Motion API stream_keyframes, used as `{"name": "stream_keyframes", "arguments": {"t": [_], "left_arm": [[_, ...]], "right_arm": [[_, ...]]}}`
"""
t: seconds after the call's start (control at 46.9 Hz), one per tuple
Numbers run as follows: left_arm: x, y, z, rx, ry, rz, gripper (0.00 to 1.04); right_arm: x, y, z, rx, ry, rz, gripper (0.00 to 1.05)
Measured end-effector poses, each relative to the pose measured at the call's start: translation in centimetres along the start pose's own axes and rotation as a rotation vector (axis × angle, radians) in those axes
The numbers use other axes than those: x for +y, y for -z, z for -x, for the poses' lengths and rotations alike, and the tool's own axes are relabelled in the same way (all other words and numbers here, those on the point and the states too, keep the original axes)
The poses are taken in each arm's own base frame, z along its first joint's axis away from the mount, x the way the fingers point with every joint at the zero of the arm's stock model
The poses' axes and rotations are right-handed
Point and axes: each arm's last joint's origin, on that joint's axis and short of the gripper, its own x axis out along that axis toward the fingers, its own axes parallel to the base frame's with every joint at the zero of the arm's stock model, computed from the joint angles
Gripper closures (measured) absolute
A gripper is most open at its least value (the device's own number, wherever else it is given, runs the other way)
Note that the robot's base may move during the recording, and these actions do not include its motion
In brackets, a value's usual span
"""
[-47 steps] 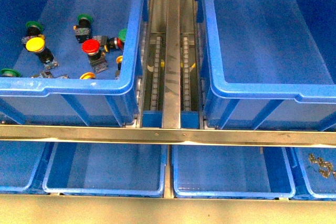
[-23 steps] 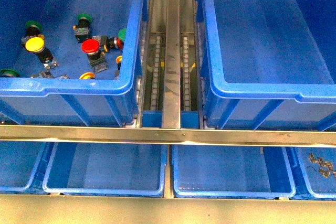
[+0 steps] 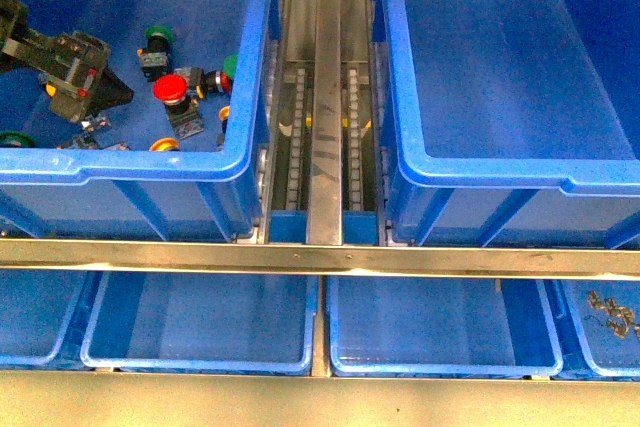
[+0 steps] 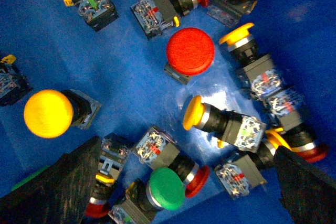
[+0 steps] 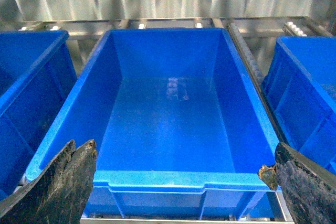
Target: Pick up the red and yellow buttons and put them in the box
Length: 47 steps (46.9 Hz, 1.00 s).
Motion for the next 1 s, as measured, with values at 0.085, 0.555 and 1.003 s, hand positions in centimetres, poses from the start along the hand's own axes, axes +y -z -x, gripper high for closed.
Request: {"name": "stream_keyframes", "arguments": {"t": [0.085,0.555,1.003], "left_arm": [[0.8,0.1,-2.2,0.019,0.008,-0.009,0.08],[2.2,-2.2,-7.2,0.008,0.058,-0.027,0.08],[1.9,-1.5,-9.6,0.044,0.092,-0.008,0.08]], "right_arm": [[0.0,0.0,0.0,0.000,0.000,0.000,0.06],[0.0,0.0,0.0,0.000,0.000,0.000,0.06],[0.0,0.0,0.0,0.000,0.000,0.000,0.06]]}}
